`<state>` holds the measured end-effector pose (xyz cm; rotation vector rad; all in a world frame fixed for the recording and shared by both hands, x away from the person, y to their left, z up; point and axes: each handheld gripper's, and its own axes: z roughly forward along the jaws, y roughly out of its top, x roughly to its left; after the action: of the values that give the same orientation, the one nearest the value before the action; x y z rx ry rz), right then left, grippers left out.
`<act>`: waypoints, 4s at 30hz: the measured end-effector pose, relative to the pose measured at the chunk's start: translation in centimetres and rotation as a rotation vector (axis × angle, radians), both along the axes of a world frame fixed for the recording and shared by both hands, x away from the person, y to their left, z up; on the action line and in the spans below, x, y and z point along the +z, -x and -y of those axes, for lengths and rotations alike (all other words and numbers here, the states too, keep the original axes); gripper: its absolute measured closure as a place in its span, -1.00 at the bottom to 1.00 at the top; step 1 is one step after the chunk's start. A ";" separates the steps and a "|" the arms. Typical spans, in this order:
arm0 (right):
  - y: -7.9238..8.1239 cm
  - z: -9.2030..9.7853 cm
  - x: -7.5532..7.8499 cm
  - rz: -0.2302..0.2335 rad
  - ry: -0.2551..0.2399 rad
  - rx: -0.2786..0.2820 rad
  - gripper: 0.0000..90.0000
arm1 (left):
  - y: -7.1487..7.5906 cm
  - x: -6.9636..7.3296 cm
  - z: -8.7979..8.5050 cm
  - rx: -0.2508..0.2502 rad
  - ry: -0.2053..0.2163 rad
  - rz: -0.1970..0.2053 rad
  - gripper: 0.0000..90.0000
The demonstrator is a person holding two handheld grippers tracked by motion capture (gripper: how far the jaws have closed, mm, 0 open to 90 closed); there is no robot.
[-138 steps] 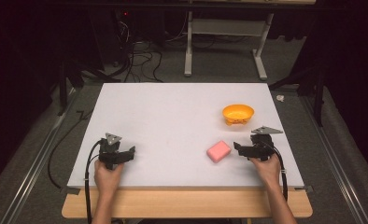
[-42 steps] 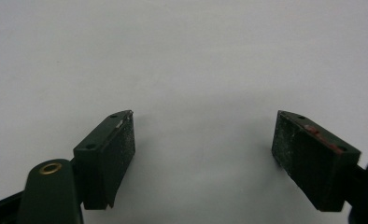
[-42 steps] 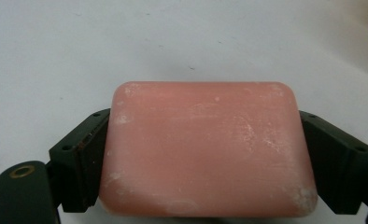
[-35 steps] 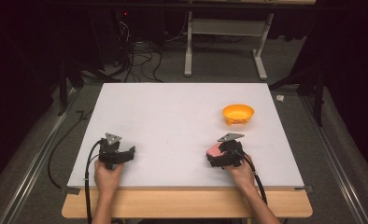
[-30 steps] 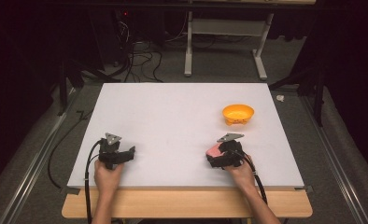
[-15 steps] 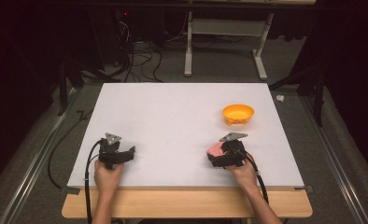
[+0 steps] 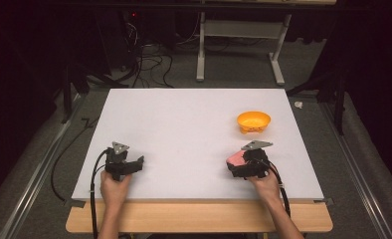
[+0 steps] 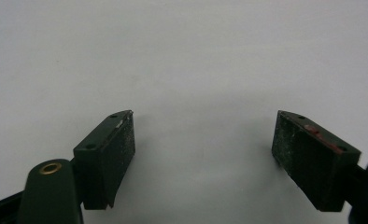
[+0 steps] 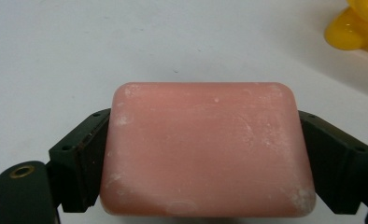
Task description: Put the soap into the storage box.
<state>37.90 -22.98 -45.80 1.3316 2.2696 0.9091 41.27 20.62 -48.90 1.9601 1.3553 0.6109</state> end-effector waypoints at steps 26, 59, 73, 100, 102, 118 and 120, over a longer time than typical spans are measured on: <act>0.0 4.1 1.3 0.017 -0.046 -0.093 -0.70 | 0.0 0.0 0.0 0.001 -0.001 0.000 -0.52; -7.1 6.6 7.2 -0.016 -0.101 -0.232 -0.70 | 0.0 0.0 0.0 -0.001 0.002 -0.003 -0.52; -11.5 6.4 7.3 -0.082 -0.100 -0.307 -0.70 | 0.0 0.0 0.0 -0.001 0.002 -0.003 -0.52; -15.9 6.0 4.0 -0.192 -0.057 -0.435 -0.70 | 0.0 0.0 0.0 -0.003 -0.001 -0.003 -0.52; -15.9 5.9 4.0 -0.192 -0.057 -0.436 -0.70 | 0.0 0.0 0.0 -0.003 -0.001 -0.003 -0.52; -16.0 5.6 3.9 -0.180 -0.045 -0.440 -0.66 | 0.0 0.0 0.0 -0.003 -0.001 -0.003 -0.52; -15.8 5.8 4.2 -0.161 -0.068 -0.446 -0.64 | 0.0 0.0 0.0 -0.003 -0.001 -0.003 -0.52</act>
<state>53.72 -28.82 -41.58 1.8992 1.9344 0.7481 41.26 20.66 -48.88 1.9639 1.3538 0.6081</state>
